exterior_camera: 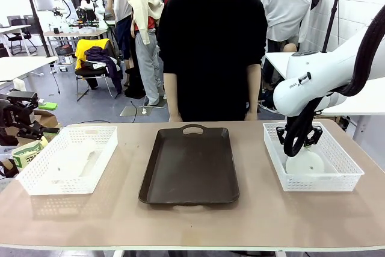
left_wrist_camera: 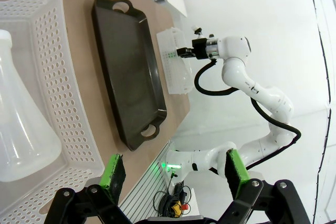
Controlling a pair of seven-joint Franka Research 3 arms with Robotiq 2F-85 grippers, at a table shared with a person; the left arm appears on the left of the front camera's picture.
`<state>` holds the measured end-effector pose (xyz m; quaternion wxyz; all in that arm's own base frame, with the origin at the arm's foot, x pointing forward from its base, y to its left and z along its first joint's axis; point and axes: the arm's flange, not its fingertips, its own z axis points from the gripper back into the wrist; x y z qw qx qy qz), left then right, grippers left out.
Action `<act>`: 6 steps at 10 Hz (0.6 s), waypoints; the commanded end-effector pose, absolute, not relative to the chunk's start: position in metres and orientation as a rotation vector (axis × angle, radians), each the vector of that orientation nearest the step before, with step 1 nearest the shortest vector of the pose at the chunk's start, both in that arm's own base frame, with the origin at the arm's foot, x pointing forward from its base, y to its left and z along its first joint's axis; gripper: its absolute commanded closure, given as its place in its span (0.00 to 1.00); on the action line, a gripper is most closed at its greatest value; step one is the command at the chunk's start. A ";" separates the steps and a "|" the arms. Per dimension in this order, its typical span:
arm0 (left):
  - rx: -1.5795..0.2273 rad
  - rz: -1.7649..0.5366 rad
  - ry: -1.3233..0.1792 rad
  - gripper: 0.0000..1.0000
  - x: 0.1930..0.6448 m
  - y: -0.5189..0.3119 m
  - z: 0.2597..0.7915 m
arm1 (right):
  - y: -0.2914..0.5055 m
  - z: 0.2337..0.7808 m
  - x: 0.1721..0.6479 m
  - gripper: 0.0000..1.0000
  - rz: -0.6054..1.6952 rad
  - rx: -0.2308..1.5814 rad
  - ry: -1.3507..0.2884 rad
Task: Prepare the laboratory tools.
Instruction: While moving the picked Big flask to the Handle tray indicated by the person, stop as directed by the person.
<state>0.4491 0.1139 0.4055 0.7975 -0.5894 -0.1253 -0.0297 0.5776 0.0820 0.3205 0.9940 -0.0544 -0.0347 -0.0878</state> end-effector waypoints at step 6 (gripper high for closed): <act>-1.265 -0.063 -0.274 0.00 0.448 0.115 0.407 | 0.062 0.348 0.533 1.00 -0.233 -0.007 -0.160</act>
